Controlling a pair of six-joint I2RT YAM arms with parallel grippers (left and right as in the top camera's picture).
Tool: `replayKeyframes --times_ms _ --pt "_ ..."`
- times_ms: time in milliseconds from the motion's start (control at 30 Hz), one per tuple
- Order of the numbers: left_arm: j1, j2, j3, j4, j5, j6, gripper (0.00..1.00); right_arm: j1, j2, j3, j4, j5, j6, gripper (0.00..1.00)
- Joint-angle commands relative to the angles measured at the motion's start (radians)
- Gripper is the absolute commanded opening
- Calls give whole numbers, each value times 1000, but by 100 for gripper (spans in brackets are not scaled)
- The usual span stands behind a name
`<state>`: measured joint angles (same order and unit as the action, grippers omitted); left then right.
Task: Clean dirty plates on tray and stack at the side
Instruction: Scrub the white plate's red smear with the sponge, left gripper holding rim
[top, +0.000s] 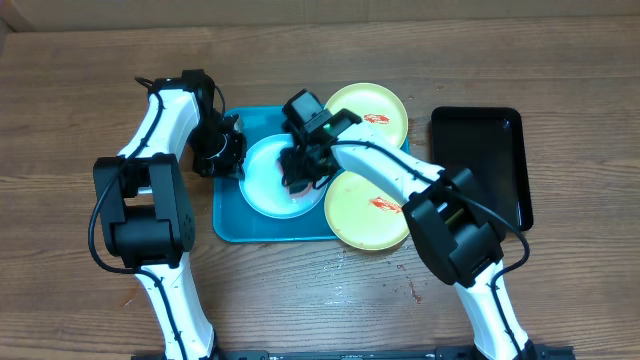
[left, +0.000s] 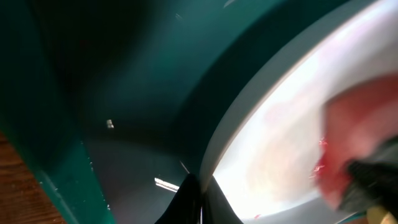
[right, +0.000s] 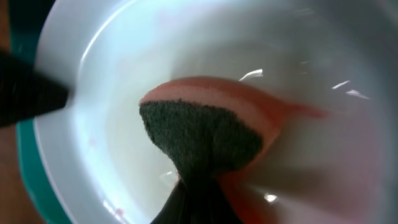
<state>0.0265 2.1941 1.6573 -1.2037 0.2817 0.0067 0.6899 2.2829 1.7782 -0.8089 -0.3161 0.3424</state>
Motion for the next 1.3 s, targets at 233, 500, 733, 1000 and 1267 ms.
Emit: replayKeyframes --times_ms 233,500,733,1000,1267 --pt "7 10 -1 -5 68 21 4 16 23 45 -153 90 -162 4" --pt "37 10 -1 -19 111 63 4 -65 23 129 -126 362 -105 4" --pt "41 10 -1 -19 108 69 4 -56 24 137 -55 354 -80 4" --pt "40 10 -1 -22 110 69 4 10 76 137 -32 274 -50 4" --pt "41 10 -1 -29 112 69 4 18 130 137 -25 77 -58 4"
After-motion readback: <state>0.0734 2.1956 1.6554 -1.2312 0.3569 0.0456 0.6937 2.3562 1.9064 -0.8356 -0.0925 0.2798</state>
